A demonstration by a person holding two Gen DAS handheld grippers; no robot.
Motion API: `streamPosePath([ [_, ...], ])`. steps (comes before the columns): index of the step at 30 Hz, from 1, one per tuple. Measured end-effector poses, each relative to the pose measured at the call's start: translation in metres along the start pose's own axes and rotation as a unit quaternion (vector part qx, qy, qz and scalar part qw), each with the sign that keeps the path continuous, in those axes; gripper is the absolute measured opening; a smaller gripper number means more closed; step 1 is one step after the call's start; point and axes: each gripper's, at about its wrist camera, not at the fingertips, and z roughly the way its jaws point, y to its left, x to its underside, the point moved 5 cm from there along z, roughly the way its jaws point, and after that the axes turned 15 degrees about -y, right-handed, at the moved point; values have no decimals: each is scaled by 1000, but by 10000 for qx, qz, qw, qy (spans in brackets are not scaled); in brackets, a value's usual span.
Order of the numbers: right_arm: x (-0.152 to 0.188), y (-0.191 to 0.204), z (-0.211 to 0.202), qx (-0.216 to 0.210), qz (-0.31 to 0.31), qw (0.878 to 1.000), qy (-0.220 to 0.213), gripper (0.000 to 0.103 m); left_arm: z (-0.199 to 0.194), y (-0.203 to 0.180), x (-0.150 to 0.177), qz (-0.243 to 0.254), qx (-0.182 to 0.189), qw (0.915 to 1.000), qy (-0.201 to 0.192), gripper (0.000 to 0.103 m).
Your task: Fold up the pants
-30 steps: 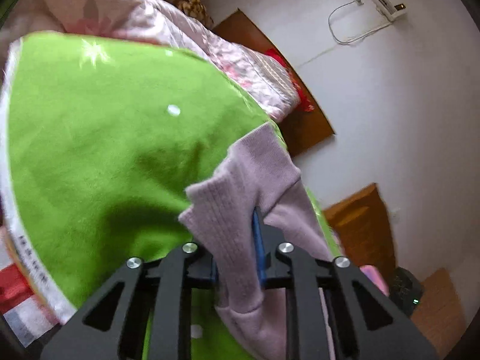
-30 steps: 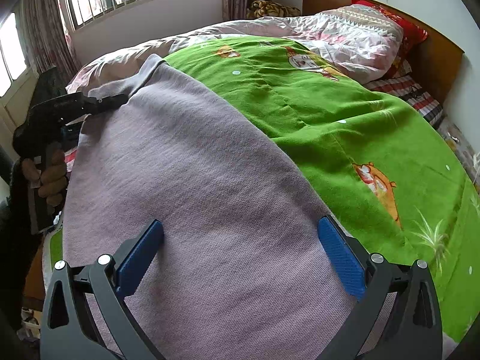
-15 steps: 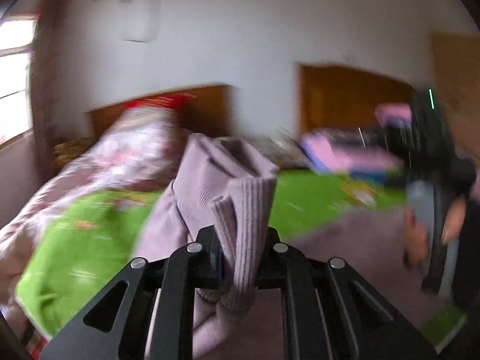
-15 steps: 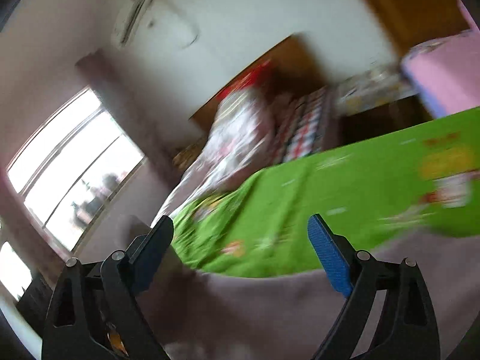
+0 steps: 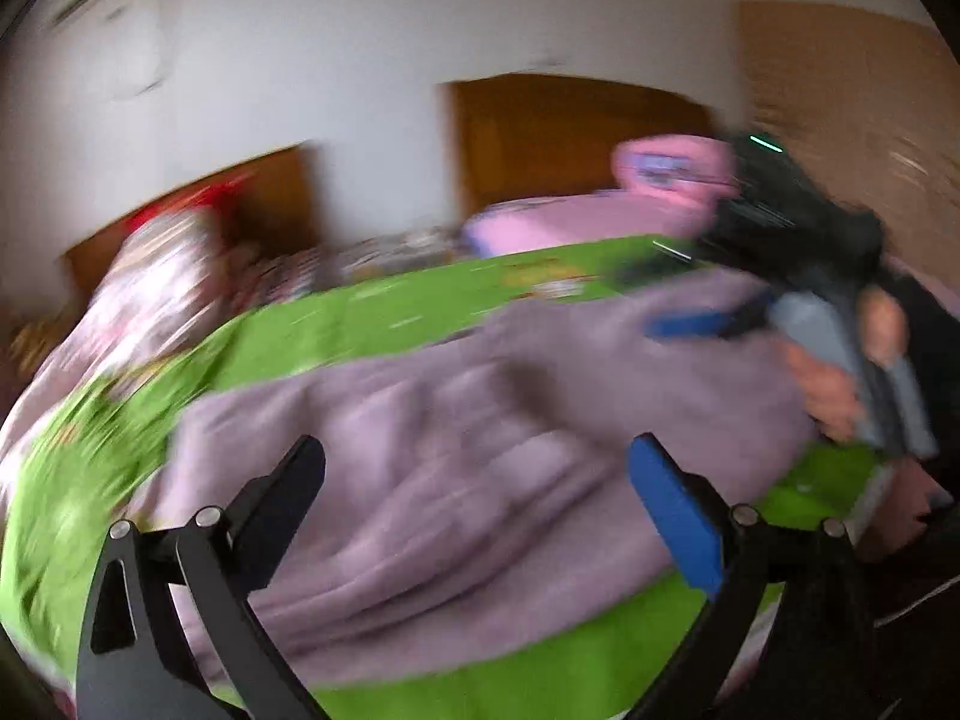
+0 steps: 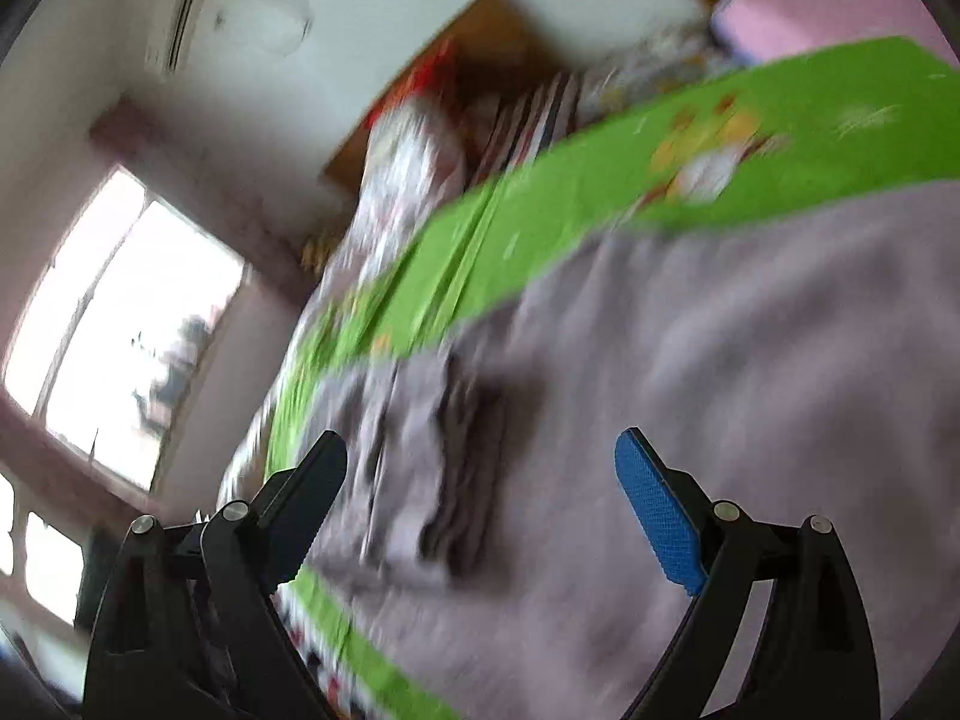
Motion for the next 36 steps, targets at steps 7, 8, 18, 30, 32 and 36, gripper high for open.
streamPosePath([
  [7,68,49,48,63,-1023,9861,1307,89,-12,108,42,-1269,-1240,9825,565,101],
  [8,74,55,49,-71,-1017,9829,1536,87,-16,107,46,-1247,-1279,9820,611,101],
  [18,80,57,41,36,-620,9808,1847,68,-18,102,86,-1314,-930,9828,909,101],
  [30,63,46,67,-42,-157,9933,1141,13,-25,104,97,-1195,-942,9835,974,101],
  [32,60,54,60,-117,-348,9949,942,13,-29,107,99,-1193,-1007,9824,1025,101],
  [36,38,90,53,-379,-690,9952,583,13,-28,107,101,-1256,-1059,9809,1039,101],
])
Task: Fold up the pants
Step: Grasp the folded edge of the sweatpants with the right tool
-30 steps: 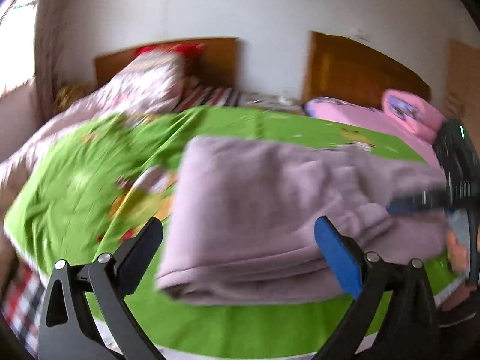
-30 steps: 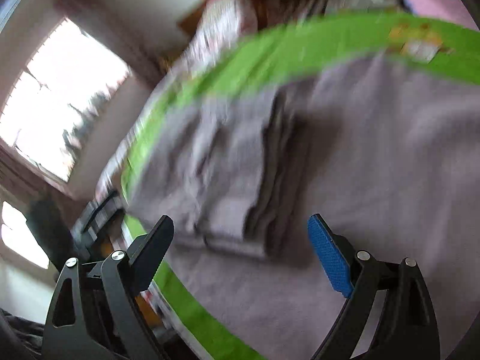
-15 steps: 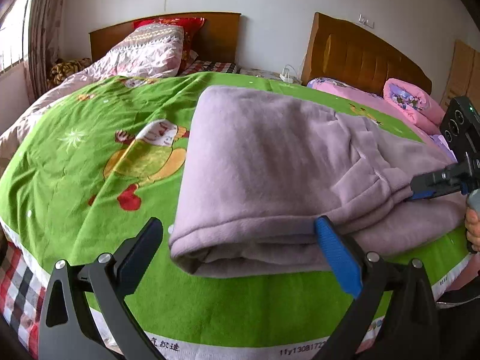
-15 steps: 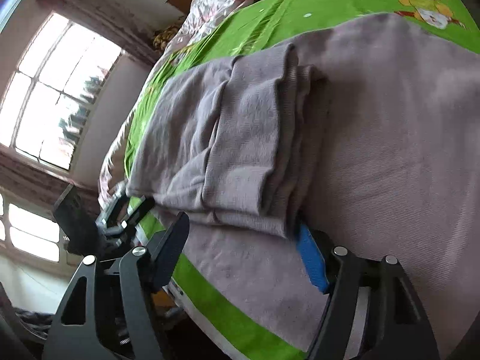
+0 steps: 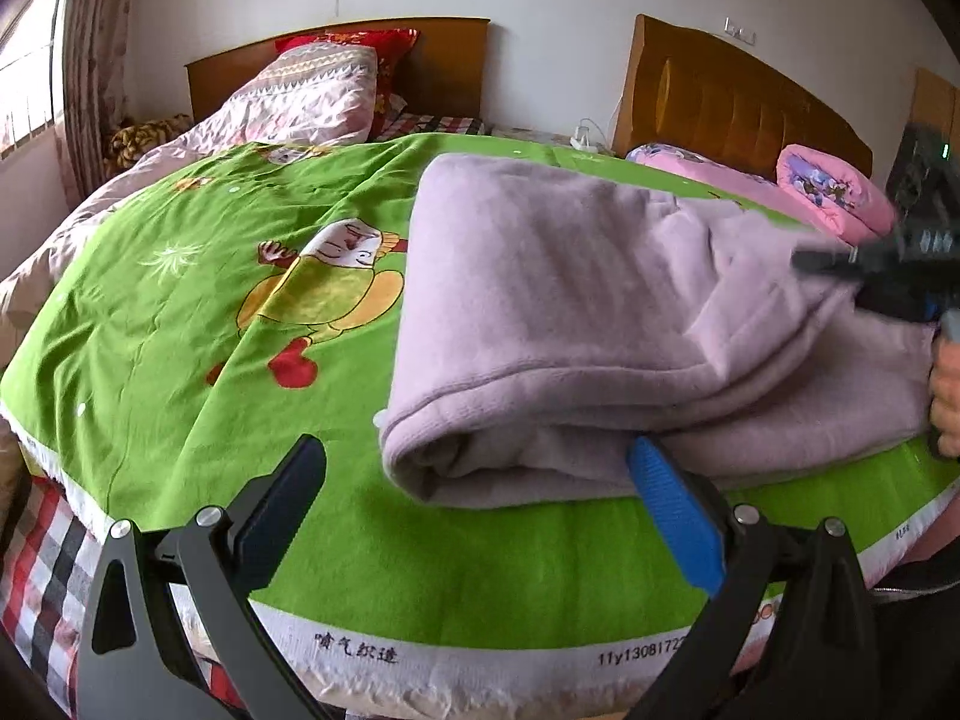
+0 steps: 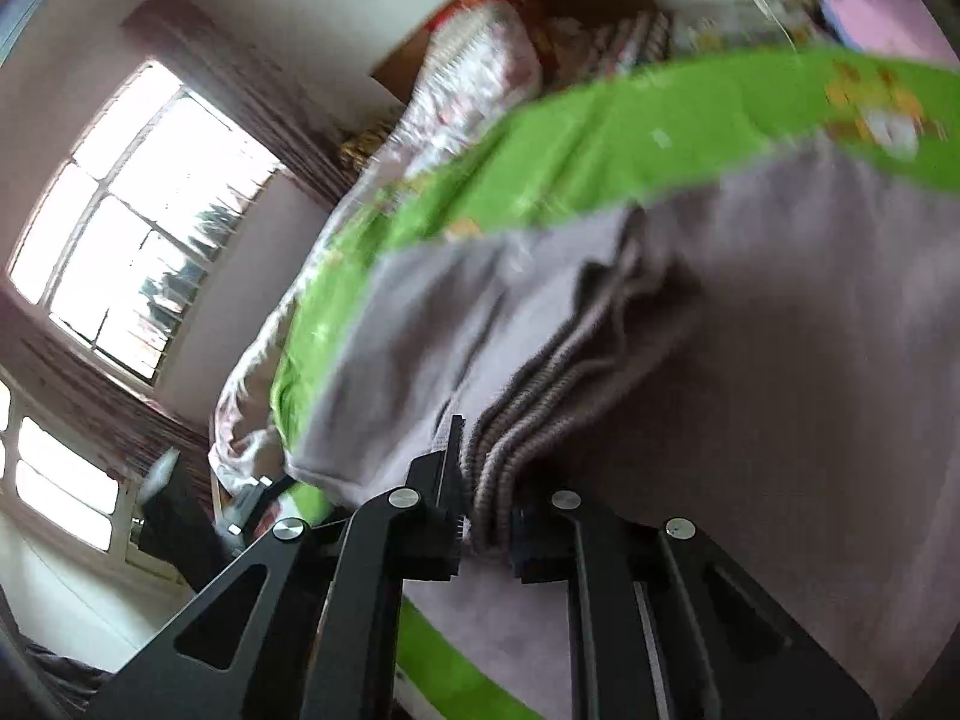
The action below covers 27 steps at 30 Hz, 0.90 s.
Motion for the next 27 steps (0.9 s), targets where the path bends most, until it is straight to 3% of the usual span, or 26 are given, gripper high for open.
streamPosePath([
  [8,-56,64,3,-492,-749,9948,-481,13,14,-7,-17,-113,39,9999,-115,101],
  [9,-61,76,3,-566,-864,9931,-548,13,16,-6,-20,-141,-27,9998,-119,101],
  [12,-78,99,-11,-750,-1103,9872,-879,12,29,11,-22,141,-792,9968,48,101],
  [14,-88,99,-29,-702,-1144,9845,-1128,12,28,30,-22,-192,-872,9960,24,102],
  [17,-79,71,-54,-384,-1072,9871,-1126,12,17,61,-20,-1146,-529,9919,-160,102],
  [18,-69,57,-57,-220,-970,9898,-1019,12,18,62,-19,-1201,-479,9915,-147,102],
  [19,-56,40,-58,-1,-829,9927,-873,12,20,61,-16,-1103,-513,9925,-95,102],
  [22,3,-28,-43,885,-355,9952,-231,12,29,41,-9,-206,-807,9965,-63,102],
  [23,23,-45,-36,1025,-107,9947,1,12,30,40,-10,-176,-810,9965,-87,102],
  [24,38,-56,-31,1041,119,9944,111,12,31,42,-10,-242,-757,9968,-48,102],
  [25,40,-58,-34,935,218,9954,-62,12,31,43,-10,-240,-719,9971,-41,102],
  [27,35,-53,-37,931,99,9955,-108,12,31,42,-8,-162,-716,9973,-2,102],
])
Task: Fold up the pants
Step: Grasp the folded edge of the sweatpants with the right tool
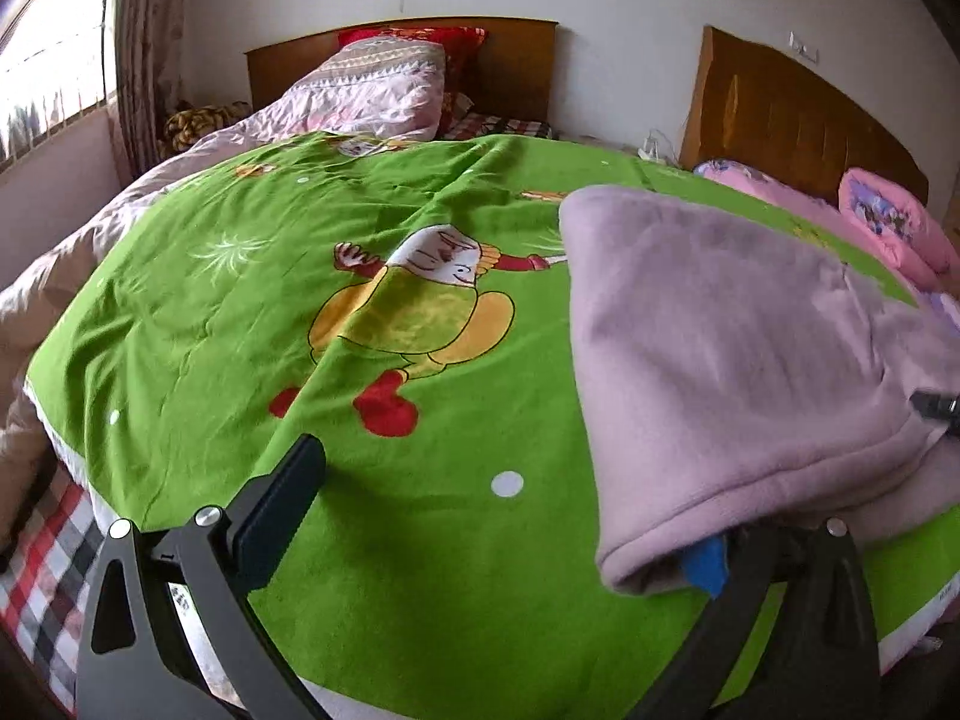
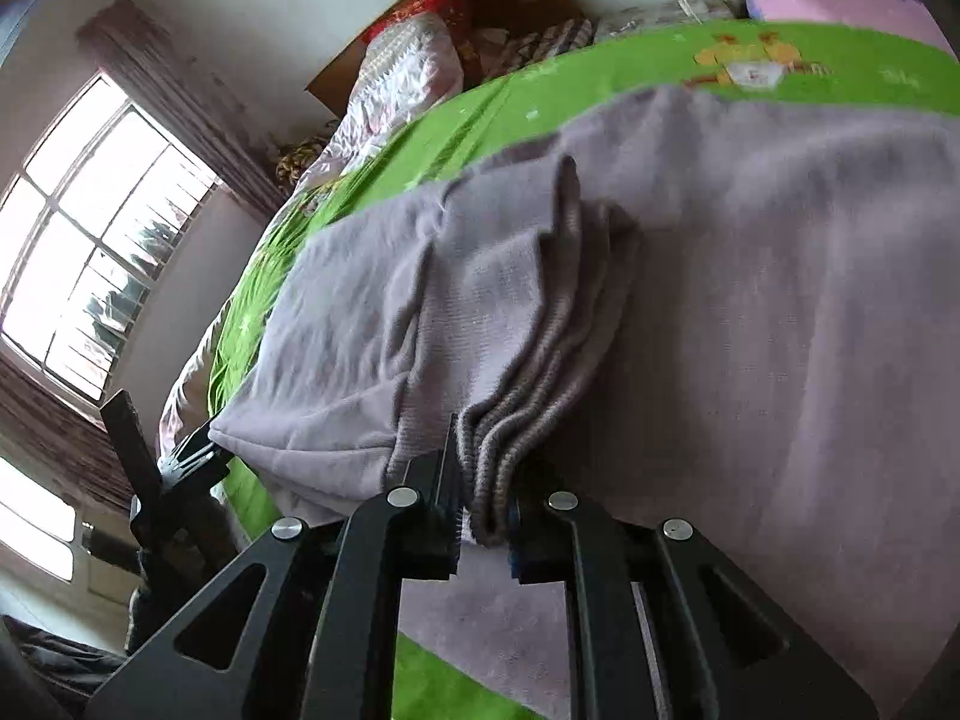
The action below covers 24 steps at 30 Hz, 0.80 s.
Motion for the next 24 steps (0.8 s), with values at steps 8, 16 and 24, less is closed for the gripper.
streamPosePath([
  [8,-9,17,-25,-51,-255,9992,-307,12,-2,-1,1,-76,-143,9999,1,102],
  [16,13,2,-11,204,-79,9997,-54,11,-3,-13,-4,563,-335,9978,83,102],
  [24,13,-3,-13,300,-215,9992,-144,10,-9,-28,-9,1471,-780,9860,-50,102],
])
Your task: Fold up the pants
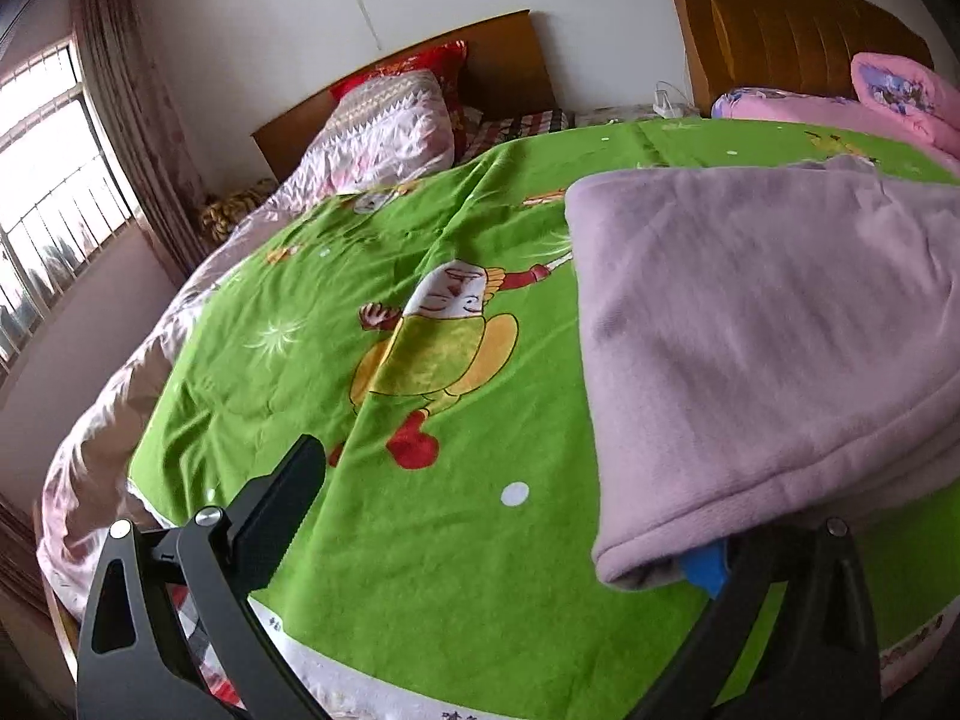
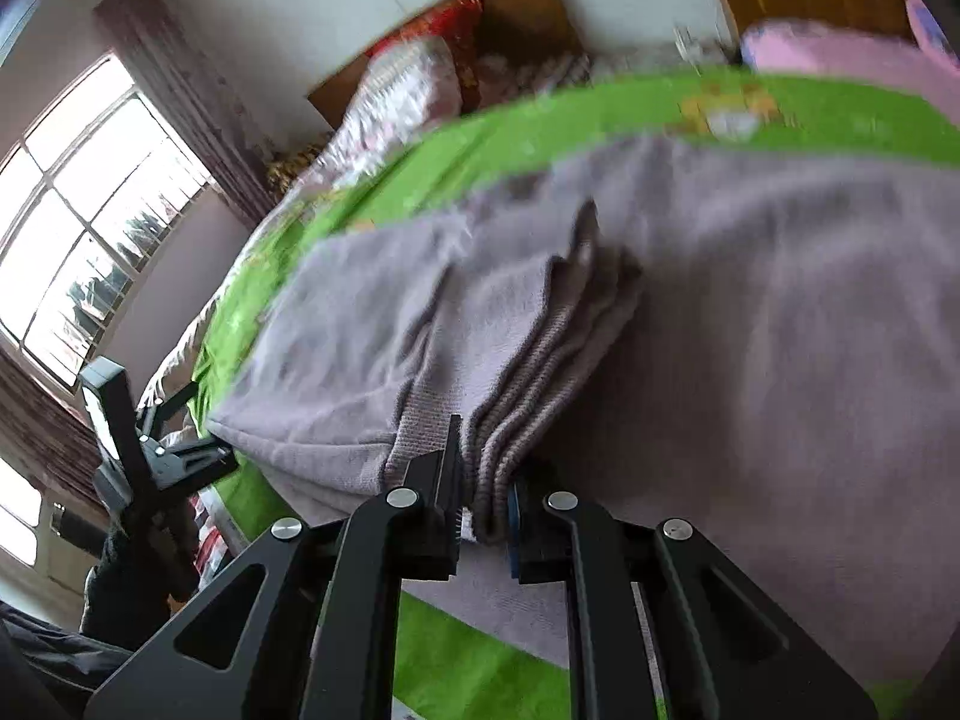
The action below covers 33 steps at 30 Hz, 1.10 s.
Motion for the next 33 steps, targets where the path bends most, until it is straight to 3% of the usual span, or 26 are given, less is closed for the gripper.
streamPosePath([
  [4,-1,-11,2,-140,244,9996,28,10,-3,-1,-2,240,-5,9997,87,102],
  [6,-3,-11,-1,-53,194,9998,58,24,-14,-8,-4,846,-69,9964,30,101],
  [7,-5,-11,-4,8,146,9999,90,26,-21,-11,-3,1137,-62,9935,-14,101],
  [10,-18,-10,-20,253,-116,9994,-186,44,-47,-16,-4,1794,271,9833,-126,101],
  [13,-39,-3,-24,316,-654,9963,-464,46,-65,0,-31,1088,891,9896,-299,101],
  [15,-46,8,-14,268,-1030,9932,-482,46,-67,13,-70,7,1376,9883,-652,101],
  [16,-50,16,-5,226,-1225,9912,-453,46,-61,16,-92,-678,1724,9796,-780,101],
  [18,-54,37,13,54,-1632,9858,-400,46,-42,4,-116,-1457,2175,9616,-829,101],
  [20,-49,58,28,-76,-2007,9793,-258,55,-20,-18,-119,-1603,2492,9532,-607,101],
  [21,-43,64,32,-130,-2150,9764,-140,67,-2,-34,-111,-1543,2524,9545,-362,101],
  [23,-21,66,41,-59,-2585,9657,256,82,21,-54,-89,-1398,2432,9598,56,101],
  [25,0,55,47,208,-2940,9539,561,85,40,-69,-59,-1306,2371,9617,436,101],
  [26,4,50,43,78,-2954,9546,363,85,44,-72,-51,-1202,2275,9653,450,101],
  [29,-3,40,34,112,-2815,9584,453,86,41,-72,-63,-917,2099,9722,489,101],
  [30,-9,38,33,127,-2793,9590,461,86,40,-68,-70,-985,2098,9715,493,101],
  [33,-38,38,26,88,-2841,9587,73,86,28,-57,-111,-1472,2576,9548,181,101],
])
